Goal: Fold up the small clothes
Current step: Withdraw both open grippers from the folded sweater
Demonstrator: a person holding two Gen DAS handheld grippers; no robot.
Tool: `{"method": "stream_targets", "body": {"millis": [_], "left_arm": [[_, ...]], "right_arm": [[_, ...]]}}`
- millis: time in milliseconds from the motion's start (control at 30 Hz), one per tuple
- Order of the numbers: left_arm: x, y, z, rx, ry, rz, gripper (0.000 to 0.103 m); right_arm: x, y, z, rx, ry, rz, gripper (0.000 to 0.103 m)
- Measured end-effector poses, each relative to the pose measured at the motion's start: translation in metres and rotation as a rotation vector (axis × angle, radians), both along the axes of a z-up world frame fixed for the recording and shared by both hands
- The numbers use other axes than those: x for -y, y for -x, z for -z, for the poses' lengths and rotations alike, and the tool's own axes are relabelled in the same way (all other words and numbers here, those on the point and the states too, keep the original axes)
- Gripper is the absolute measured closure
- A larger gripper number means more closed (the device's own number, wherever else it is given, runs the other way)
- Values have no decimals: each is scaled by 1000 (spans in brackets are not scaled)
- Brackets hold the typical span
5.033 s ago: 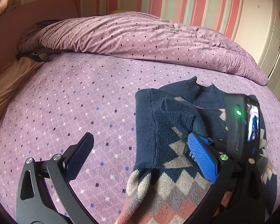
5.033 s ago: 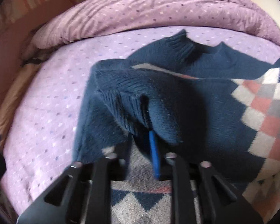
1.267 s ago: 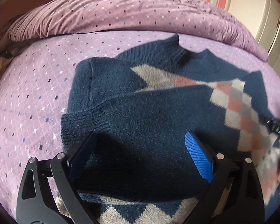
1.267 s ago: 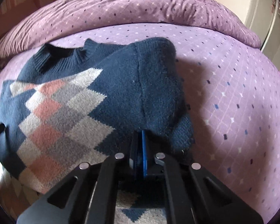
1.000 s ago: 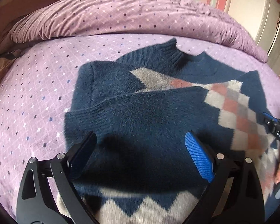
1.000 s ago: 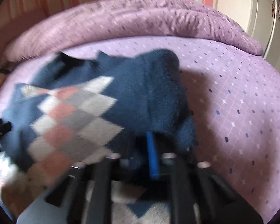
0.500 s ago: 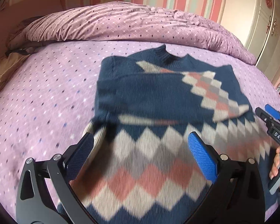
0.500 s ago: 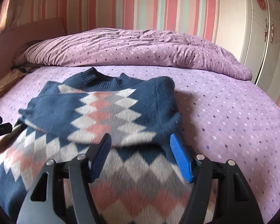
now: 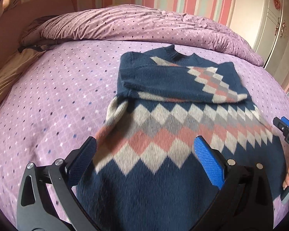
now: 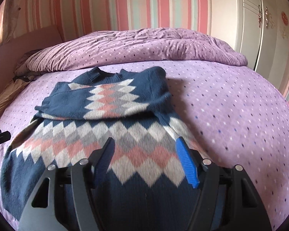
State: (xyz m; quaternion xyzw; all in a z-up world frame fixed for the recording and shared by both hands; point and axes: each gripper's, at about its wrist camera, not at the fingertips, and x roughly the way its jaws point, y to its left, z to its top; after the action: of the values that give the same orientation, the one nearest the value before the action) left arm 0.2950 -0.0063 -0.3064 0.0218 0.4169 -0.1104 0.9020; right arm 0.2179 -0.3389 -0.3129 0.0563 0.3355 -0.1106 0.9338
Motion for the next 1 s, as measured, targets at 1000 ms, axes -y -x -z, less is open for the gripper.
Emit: {"method": "stream_targets", "body": {"millis": [1000], "left_arm": [[-66,119,27,-122,178,-93,3]], "right_arm": [[-26,129,17,-52,-39,34,36]]}}
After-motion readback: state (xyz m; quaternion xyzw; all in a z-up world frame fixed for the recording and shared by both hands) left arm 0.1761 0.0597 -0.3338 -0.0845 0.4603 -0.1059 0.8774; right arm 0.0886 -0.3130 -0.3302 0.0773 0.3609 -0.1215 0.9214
